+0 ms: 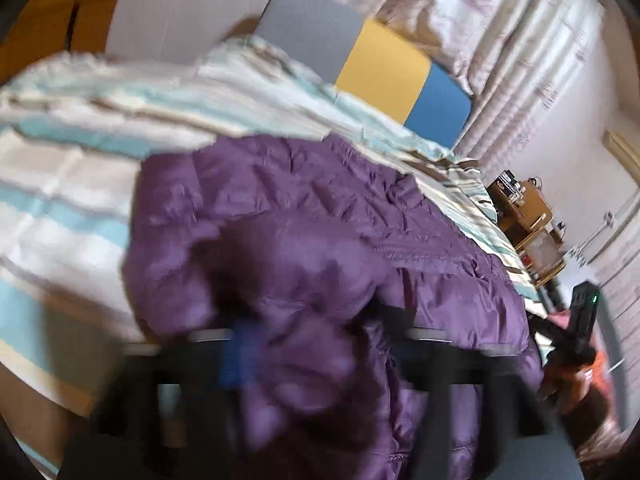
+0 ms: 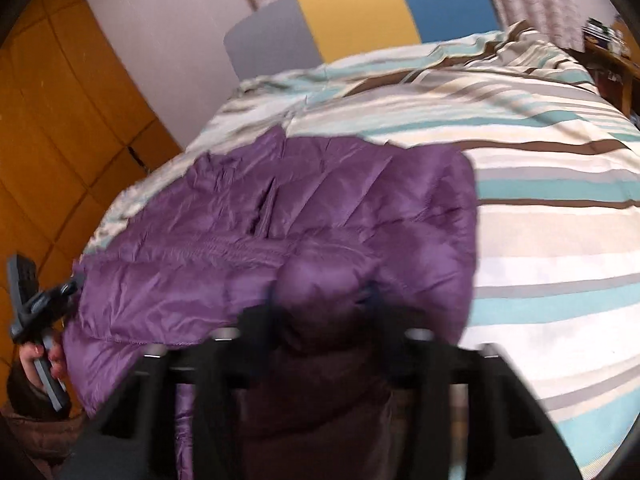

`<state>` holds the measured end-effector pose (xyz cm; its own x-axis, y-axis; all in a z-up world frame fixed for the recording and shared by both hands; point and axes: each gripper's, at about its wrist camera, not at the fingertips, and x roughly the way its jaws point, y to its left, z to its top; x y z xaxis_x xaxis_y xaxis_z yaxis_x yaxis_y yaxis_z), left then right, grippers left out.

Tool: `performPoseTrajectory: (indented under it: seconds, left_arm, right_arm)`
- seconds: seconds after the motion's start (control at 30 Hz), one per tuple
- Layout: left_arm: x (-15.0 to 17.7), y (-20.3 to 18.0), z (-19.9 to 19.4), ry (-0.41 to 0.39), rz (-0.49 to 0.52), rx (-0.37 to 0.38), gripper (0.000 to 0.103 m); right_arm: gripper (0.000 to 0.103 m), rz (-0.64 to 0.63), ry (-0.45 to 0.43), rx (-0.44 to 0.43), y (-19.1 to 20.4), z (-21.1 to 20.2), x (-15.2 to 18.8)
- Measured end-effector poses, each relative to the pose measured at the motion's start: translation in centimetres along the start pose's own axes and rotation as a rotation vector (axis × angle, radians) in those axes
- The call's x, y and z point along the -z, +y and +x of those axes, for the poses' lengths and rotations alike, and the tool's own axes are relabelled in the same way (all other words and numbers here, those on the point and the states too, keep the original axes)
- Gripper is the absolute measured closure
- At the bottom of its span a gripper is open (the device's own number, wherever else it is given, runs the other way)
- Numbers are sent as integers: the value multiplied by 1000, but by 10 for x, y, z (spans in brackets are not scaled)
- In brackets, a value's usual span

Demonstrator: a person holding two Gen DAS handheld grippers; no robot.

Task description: Fold large clothes

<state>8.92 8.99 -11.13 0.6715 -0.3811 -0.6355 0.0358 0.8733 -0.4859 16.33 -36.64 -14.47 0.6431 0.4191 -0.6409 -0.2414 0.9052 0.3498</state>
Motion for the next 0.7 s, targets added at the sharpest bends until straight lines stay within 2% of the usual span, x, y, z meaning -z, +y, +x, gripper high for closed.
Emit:
performPoseTrajectory:
  seconds: [0.03, 0.13, 0.27, 0.33, 0.47, 0.57, 0.7]
  left_arm:
    - [0, -1, -2, 6, -22, 18, 82]
    - [-5, -16, -26, -80, 15, 12, 86]
    - [-34, -41, -56, -265, 58, 7, 86]
    - [-48, -53, -61, -351, 74, -21, 86]
    - [-78, -67, -49, -473, 45, -91, 86]
    - [-92, -72, -27, -540, 25, -180, 86]
    - [-98, -66, -4, -582, -14, -249, 86]
  right_arm:
    - [85, -8, -6, -6, 4, -5, 1]
    - [88, -21, -75, -10, 14, -30, -5]
    - [89, -23, -222, -25, 26, -67, -38]
    - [89, -32, -291, -23, 34, -73, -58]
    - [89, -72, -394, 46, 52, -61, -88]
    - [89, -81, -452, 85, 57, -42, -104]
    - [89, -98, -493, 142, 61, -8, -117]
